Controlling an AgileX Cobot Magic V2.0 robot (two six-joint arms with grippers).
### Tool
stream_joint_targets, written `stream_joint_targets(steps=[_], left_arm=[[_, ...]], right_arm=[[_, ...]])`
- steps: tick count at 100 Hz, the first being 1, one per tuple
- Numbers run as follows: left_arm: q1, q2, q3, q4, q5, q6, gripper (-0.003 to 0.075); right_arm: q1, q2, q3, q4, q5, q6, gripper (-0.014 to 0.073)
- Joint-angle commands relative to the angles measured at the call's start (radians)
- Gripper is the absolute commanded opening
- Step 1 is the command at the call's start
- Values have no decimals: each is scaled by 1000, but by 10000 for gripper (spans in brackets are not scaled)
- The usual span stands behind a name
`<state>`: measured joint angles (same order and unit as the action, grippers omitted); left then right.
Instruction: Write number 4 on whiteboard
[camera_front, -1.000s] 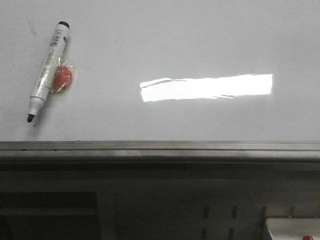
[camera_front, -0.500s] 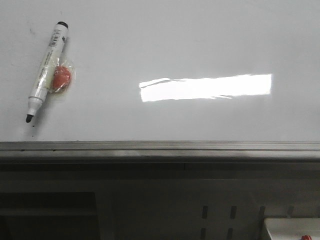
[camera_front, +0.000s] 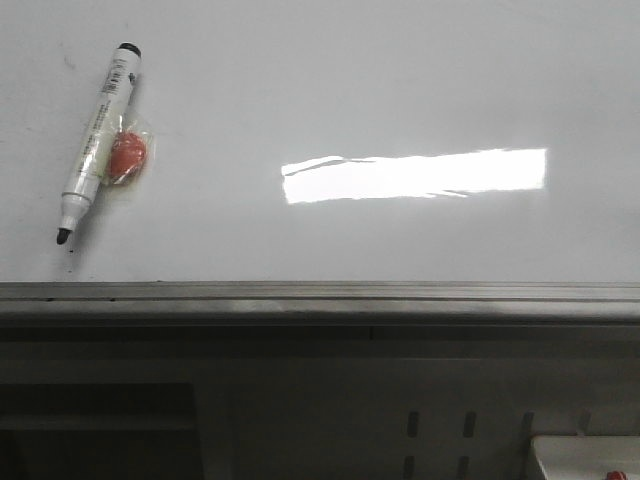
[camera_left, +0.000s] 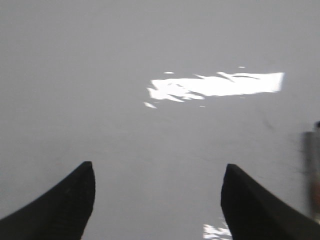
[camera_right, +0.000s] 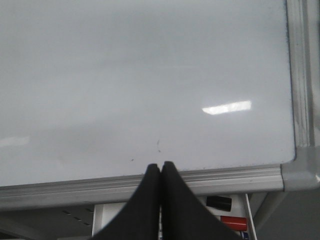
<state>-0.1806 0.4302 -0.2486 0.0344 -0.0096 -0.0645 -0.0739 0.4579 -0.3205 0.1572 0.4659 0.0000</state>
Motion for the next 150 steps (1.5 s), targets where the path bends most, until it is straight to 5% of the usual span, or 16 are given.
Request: stream_joint_targets(steps=[1,18,32,69,102,109,123,138,150], left_arm=[[-123,18,-39,-6,-84,-8,473],[-374,73,-39,-68,-109,-8,412],[-483,177,-41,-89,-146,-8,386],[-487,481,-80,-133,-320,-8,388],[-487,656,-125,-141,-335,-8,383],[-487,671,-125,-188,-324,-8,315],[-486,678,-125,-205,-300,4,-22],[-486,678,-125,-159,-300,6,-20],[-494,665,-125,-47,-295,6,-20]], right_arm=[[-5,15,-35,3,-65,0,-64],[-5,15,-35,3,-65,0,-64],[-5,15,-35,3,-65,0,-64],[-5,15,-35,3,-67,0,-64],[-5,15,-35,3,-67,0,-64],[-5,15,-35,3,-69,0,-64],[-3,15,-40,7,-47,0,-64],[48,15,-84,51,26,-44,-64],[158,15,-139,290,60,-267,-64]])
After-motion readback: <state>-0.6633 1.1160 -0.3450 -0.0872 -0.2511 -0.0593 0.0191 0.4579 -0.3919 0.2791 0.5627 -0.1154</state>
